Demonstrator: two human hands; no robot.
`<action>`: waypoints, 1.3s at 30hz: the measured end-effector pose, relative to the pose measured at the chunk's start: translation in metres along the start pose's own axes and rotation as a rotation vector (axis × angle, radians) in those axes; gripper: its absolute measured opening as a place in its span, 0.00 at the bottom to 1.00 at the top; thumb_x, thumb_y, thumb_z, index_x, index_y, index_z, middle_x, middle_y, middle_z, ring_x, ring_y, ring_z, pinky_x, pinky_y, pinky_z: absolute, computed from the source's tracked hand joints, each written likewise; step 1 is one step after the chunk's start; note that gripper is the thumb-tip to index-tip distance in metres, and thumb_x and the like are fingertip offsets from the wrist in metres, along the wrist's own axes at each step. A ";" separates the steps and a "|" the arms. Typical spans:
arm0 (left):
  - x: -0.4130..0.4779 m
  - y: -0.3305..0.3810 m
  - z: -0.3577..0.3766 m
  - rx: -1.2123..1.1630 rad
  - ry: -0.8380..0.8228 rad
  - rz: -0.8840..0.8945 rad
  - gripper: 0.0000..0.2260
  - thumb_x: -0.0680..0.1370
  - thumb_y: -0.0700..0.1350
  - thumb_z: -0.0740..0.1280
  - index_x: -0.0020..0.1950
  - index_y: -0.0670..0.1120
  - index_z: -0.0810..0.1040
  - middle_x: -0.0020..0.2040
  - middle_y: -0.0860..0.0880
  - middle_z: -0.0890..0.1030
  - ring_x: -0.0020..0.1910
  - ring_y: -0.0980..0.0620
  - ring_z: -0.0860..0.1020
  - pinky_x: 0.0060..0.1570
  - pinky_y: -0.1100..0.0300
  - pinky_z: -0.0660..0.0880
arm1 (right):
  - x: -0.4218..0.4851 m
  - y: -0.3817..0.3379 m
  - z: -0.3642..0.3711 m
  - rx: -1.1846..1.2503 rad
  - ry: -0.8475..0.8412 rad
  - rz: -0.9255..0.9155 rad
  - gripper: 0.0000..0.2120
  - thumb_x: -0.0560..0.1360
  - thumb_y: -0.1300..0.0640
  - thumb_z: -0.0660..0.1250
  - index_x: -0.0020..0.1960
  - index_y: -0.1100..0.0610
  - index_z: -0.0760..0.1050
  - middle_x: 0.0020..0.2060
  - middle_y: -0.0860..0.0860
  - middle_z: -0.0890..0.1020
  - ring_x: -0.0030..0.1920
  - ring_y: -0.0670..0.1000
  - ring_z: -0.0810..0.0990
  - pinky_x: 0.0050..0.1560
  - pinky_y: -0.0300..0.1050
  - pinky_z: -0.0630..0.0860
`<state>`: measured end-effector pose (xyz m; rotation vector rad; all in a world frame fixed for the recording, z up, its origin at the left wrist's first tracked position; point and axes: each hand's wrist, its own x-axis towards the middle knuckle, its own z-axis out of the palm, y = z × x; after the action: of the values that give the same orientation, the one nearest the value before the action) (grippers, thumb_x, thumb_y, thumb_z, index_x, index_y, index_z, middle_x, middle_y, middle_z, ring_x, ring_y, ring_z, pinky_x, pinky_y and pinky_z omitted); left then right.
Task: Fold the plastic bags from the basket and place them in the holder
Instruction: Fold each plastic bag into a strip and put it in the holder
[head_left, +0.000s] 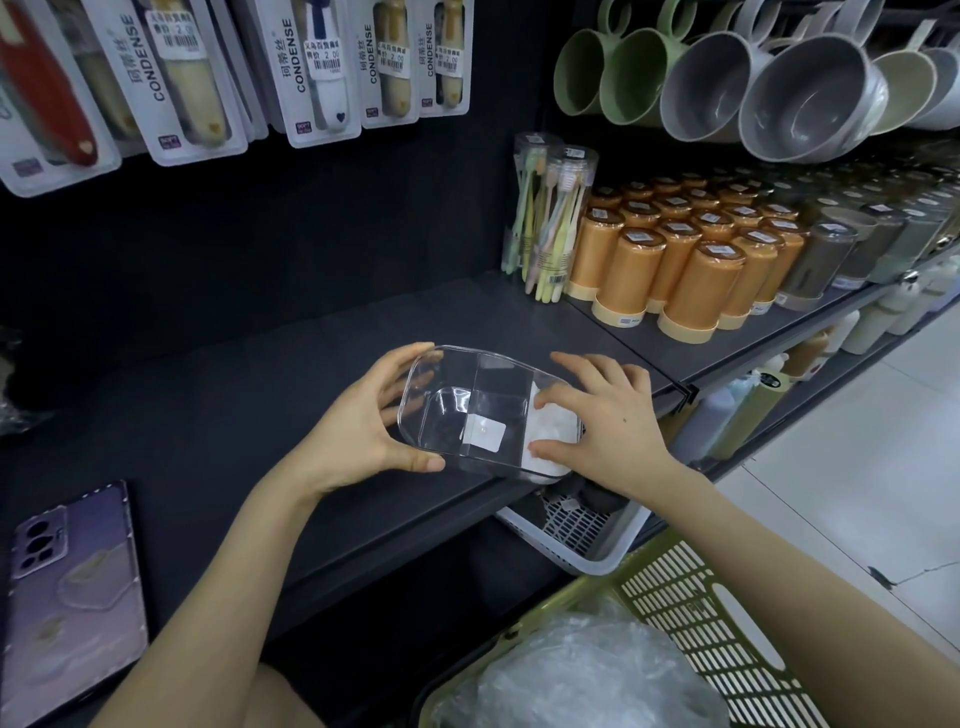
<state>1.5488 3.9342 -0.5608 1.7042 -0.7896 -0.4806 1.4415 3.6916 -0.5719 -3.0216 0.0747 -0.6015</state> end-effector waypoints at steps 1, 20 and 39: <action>0.000 0.000 0.000 0.001 0.000 0.000 0.47 0.59 0.30 0.79 0.71 0.54 0.64 0.69 0.59 0.71 0.69 0.61 0.69 0.67 0.59 0.70 | 0.001 0.000 0.001 -0.010 -0.043 0.018 0.22 0.63 0.32 0.60 0.45 0.46 0.80 0.62 0.53 0.79 0.59 0.61 0.77 0.56 0.56 0.64; 0.003 -0.001 0.001 -0.030 0.024 -0.011 0.45 0.60 0.29 0.79 0.68 0.58 0.65 0.68 0.60 0.71 0.64 0.66 0.72 0.59 0.68 0.72 | -0.004 -0.008 -0.007 0.089 0.009 0.206 0.29 0.60 0.29 0.62 0.51 0.47 0.78 0.67 0.50 0.74 0.65 0.57 0.72 0.62 0.56 0.61; 0.028 0.003 0.011 -0.045 0.056 -0.138 0.47 0.61 0.35 0.79 0.76 0.50 0.61 0.71 0.56 0.69 0.69 0.54 0.70 0.67 0.51 0.70 | -0.089 0.019 -0.018 0.477 -0.045 0.597 0.04 0.73 0.46 0.71 0.43 0.45 0.78 0.46 0.43 0.80 0.45 0.44 0.77 0.48 0.44 0.73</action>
<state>1.5601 3.9057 -0.5587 1.7302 -0.6193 -0.5380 1.3513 3.6765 -0.5904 -2.3722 0.6910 -0.4123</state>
